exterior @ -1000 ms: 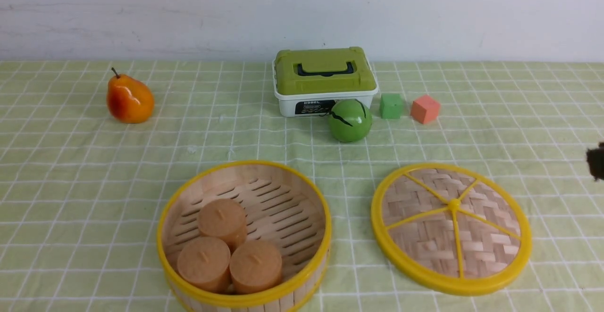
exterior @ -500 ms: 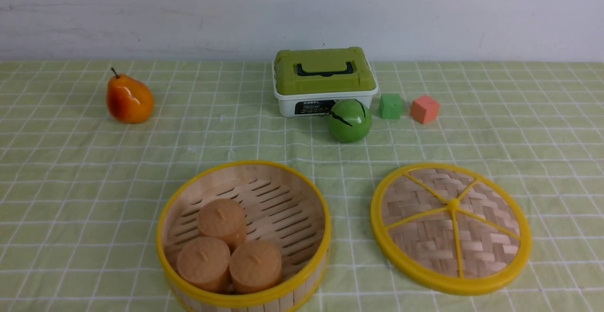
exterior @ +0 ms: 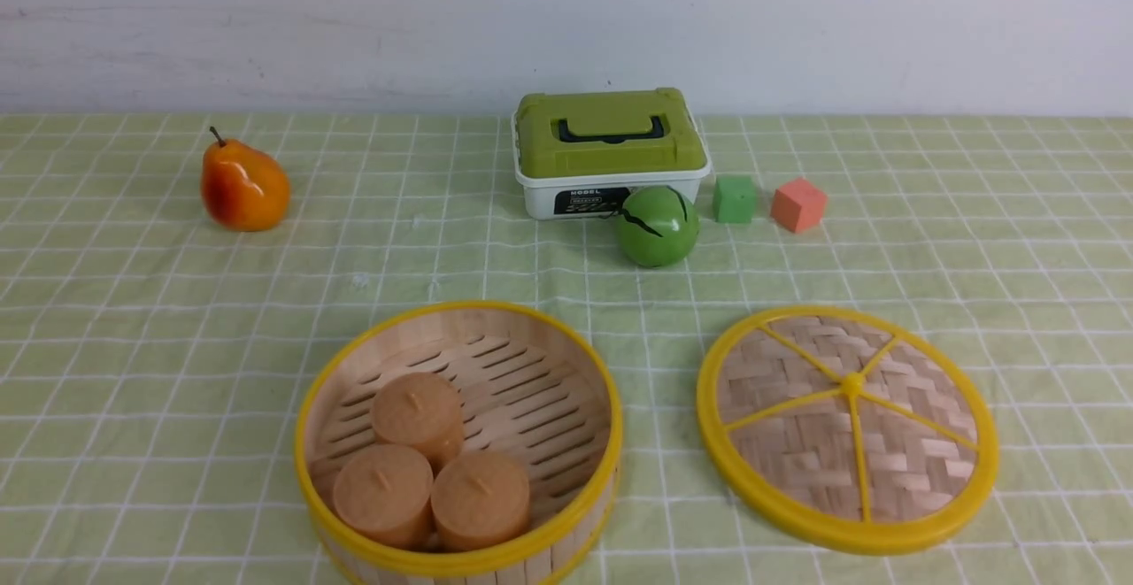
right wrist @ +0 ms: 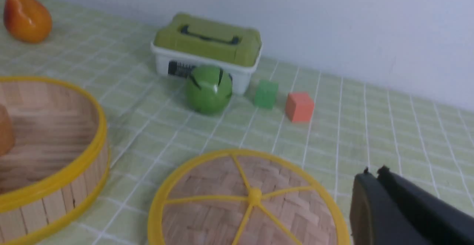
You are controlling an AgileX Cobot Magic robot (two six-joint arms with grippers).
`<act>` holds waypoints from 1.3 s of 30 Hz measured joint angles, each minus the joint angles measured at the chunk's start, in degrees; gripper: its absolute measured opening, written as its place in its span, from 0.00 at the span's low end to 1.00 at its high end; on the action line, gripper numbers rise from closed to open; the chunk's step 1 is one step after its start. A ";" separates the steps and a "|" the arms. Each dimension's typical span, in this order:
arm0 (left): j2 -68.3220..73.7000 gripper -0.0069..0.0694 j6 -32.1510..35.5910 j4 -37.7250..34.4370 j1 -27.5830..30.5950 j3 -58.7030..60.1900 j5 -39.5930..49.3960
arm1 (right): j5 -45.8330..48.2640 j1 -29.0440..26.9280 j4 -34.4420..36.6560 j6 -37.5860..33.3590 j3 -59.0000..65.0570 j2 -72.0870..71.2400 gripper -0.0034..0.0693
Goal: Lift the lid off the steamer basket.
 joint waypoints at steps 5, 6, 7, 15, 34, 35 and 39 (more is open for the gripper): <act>0.00 0.40 0.00 0.00 0.00 0.00 0.00 | -12.53 -0.15 3.91 0.00 11.57 -7.25 0.04; 0.00 0.40 0.00 0.00 0.00 0.00 0.00 | -10.46 -0.98 6.35 0.00 12.21 -10.96 0.04; 0.00 0.40 0.00 0.00 0.00 0.00 0.00 | -9.65 -1.17 6.61 0.00 12.22 -11.83 0.04; 0.00 0.40 0.00 0.00 0.00 0.00 0.00 | 15.34 -15.54 1.70 5.96 12.44 -22.07 0.05; 0.00 0.40 0.00 0.00 0.00 0.00 0.00 | 25.53 -17.21 -4.52 13.33 12.08 -23.12 0.07; 0.00 0.40 0.00 0.00 0.00 0.00 0.00 | 25.53 -17.21 -4.52 13.33 12.08 -23.12 0.07; 0.00 0.40 0.00 0.00 0.00 0.00 0.00 | 25.67 -17.21 -4.52 13.35 12.04 -23.12 0.08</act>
